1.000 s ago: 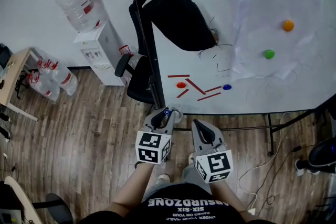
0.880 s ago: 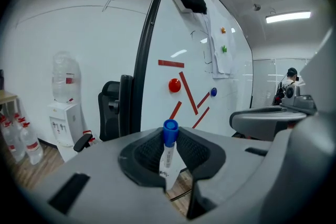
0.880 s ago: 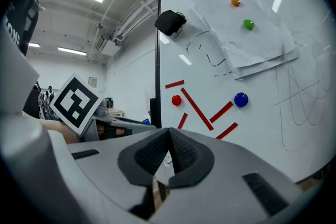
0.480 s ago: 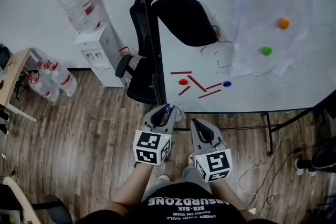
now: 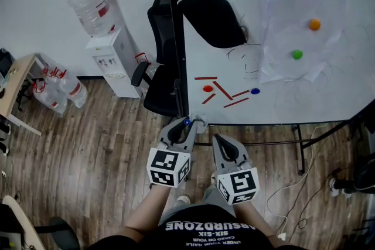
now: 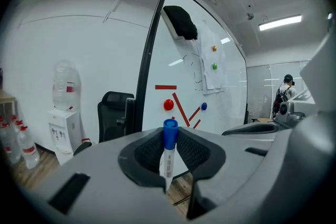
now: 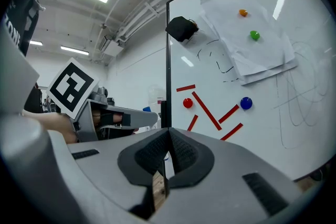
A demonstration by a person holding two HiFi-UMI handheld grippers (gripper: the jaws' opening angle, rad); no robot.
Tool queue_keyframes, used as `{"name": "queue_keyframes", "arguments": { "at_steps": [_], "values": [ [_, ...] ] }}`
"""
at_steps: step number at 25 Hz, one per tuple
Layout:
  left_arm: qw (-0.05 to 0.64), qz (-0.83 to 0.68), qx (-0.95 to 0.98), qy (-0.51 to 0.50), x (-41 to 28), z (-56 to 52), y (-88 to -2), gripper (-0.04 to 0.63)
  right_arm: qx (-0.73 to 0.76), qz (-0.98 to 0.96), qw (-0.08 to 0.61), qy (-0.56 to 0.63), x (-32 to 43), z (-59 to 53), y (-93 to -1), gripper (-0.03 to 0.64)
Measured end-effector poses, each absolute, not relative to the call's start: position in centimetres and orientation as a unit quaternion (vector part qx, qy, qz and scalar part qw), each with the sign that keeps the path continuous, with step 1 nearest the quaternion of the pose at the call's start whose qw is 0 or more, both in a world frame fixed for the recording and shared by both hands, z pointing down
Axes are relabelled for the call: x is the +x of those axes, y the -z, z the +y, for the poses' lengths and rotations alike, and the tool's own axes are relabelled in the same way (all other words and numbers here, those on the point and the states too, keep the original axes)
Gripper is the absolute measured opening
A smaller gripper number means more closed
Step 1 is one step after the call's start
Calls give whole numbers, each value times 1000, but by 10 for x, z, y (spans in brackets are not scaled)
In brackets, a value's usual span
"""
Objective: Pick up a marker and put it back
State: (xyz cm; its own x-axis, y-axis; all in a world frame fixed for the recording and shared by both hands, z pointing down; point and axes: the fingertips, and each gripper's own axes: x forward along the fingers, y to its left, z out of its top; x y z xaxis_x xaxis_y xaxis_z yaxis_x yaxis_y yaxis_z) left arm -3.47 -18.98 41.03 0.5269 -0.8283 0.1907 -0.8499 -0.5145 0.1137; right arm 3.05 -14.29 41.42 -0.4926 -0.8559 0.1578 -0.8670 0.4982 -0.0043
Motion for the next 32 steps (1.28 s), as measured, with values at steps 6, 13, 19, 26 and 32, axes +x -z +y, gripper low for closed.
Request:
{"name": "queue_keyframes", "arguments": {
  "at_steps": [6,13,19,26,32],
  "values": [
    [98,-487,866,-52,-44,-179,-410,77,495,-866,64,-44,23,-132,-415,-2],
    [97,-487,867,-51,-50,-163,-409,77,493,-867,63,-49,17,-119,-418,-2],
    [97,-486,867,-55,-53,-151,-412,77,490,-868,61,-50,12,-108,-420,-2],
    [98,-484,867,-62,-59,-138,-418,77,491,-867,61,-54,4,-95,-423,-2],
    [100,-478,869,-77,-57,-128,-433,77,498,-863,65,-60,4,-85,-429,-2]
  ]
}}
